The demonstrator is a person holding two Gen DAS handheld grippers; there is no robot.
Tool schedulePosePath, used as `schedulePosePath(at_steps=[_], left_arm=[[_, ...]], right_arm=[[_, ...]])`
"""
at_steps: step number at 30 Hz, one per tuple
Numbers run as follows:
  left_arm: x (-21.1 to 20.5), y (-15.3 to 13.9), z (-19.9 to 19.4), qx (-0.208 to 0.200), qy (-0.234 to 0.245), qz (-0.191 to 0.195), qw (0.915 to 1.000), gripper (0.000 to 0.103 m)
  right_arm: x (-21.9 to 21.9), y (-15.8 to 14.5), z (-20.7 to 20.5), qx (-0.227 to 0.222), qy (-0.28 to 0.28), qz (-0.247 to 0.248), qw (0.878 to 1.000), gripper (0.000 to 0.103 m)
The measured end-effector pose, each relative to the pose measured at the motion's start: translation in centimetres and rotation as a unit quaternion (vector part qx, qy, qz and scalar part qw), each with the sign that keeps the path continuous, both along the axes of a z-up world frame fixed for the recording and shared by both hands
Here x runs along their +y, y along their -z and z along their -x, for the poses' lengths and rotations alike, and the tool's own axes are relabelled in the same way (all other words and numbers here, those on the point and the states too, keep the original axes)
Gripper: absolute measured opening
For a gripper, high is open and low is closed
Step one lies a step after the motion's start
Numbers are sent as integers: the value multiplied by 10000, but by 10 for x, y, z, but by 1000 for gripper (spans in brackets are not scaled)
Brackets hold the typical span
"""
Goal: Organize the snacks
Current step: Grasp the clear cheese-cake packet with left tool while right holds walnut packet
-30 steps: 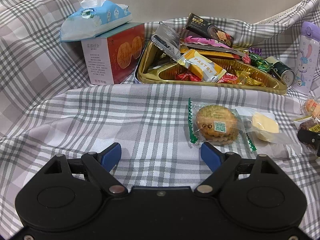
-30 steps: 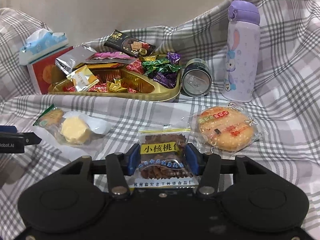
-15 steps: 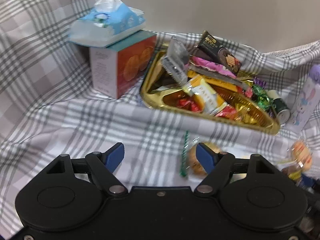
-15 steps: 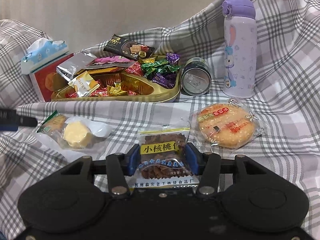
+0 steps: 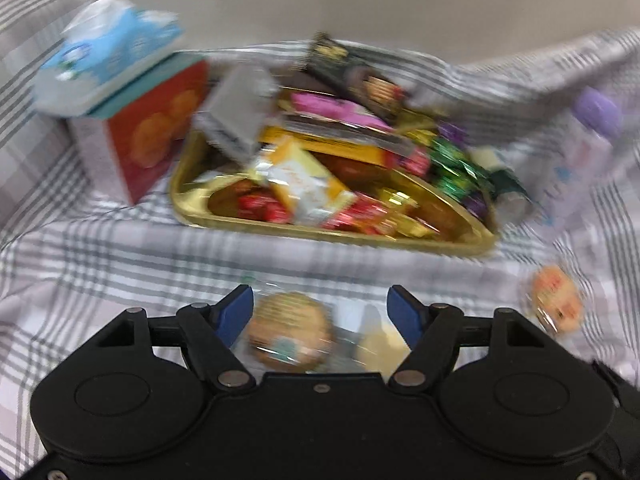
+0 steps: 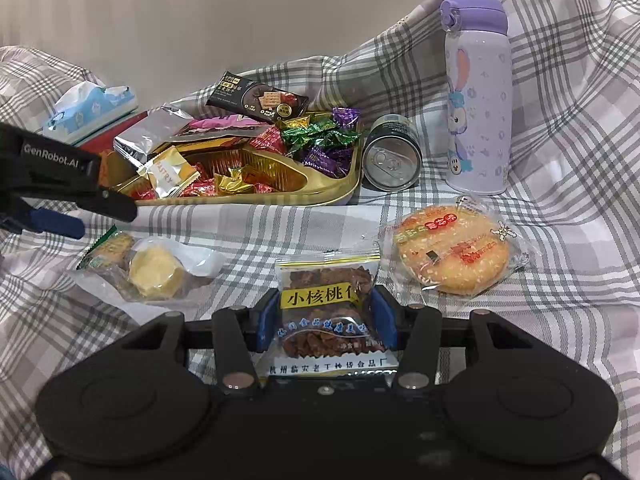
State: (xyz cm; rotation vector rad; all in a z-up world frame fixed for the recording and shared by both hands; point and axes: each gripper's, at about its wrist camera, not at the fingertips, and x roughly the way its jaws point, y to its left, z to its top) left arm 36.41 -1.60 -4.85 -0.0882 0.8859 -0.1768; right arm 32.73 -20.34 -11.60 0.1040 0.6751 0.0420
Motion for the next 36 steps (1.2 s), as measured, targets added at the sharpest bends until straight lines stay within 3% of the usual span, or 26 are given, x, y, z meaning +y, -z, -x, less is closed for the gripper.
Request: schedulePosePath(at_steps=[6, 12, 18, 24, 28, 30, 36], left_arm=[[-34, 7, 6, 78, 493, -354, 9981, 74], [-48, 16, 11, -19, 591, -853, 9946, 74], [-52, 15, 9, -42, 610, -900, 9941, 74], [-66, 15, 10, -94, 791, -946, 9923, 74], [-71, 23, 10, 310, 1017, -538, 9929, 74], [-75, 29, 14, 241, 997, -621, 9928, 74], [-77, 31, 17, 140, 971, -635, 9932, 74]], right_arm=[[-1, 0, 1, -17, 20, -89, 10000, 52], [-1, 0, 1, -23, 30, -113, 9999, 52], [0, -1, 2, -12, 38, -39, 10000, 51], [8, -6, 15, 138, -146, 515, 9985, 50], [1, -10, 33, 230, -248, 769, 9965, 50], [-6, -11, 41, 247, -220, 860, 9957, 50], [-30, -13, 53, 341, -45, 745, 9966, 50]])
